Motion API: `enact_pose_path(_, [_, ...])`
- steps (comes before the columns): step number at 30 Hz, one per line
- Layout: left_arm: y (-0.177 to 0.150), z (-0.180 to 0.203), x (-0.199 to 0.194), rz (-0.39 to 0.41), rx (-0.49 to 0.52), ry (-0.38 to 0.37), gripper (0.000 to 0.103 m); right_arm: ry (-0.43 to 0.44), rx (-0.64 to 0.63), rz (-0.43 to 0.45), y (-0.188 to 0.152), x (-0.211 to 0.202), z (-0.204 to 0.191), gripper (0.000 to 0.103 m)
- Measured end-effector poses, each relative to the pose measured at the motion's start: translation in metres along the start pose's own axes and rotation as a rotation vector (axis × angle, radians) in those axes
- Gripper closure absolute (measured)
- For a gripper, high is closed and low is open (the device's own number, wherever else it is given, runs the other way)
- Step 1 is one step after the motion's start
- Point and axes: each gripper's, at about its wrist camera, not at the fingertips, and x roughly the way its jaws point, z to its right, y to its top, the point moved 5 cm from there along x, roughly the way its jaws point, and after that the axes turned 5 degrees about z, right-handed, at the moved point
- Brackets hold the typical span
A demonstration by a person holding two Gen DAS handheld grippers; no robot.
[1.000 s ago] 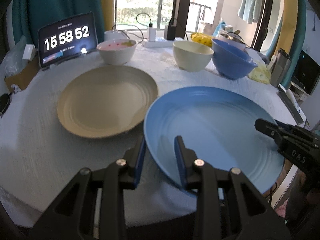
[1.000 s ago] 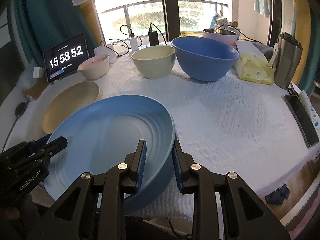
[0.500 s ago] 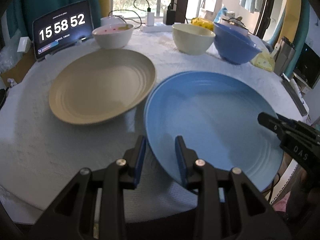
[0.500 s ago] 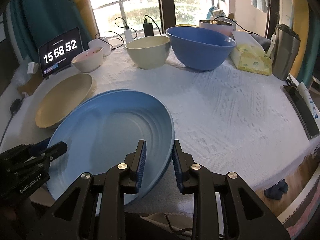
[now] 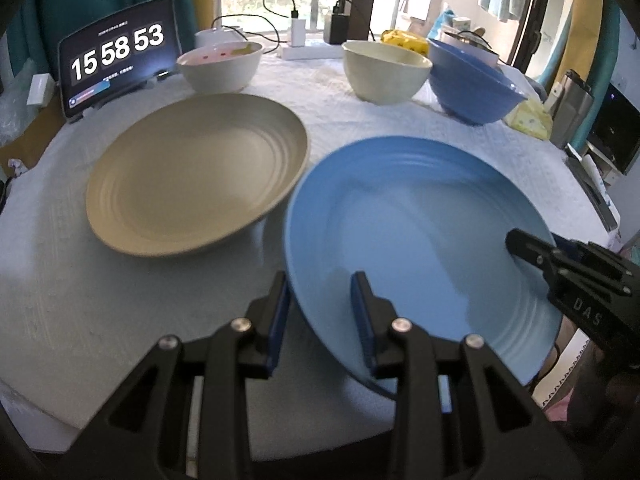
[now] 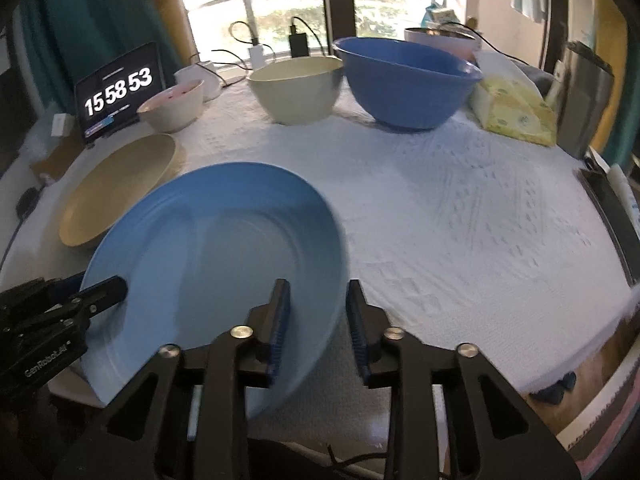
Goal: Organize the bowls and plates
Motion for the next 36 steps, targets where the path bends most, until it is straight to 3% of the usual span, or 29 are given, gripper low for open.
enact_pose_path(36, [0.042, 0.010, 0.037, -0.004, 0.007, -0.044, 0.069, -0.028, 0.047, -0.016, 0.044, 0.040, 0.025, 0.075])
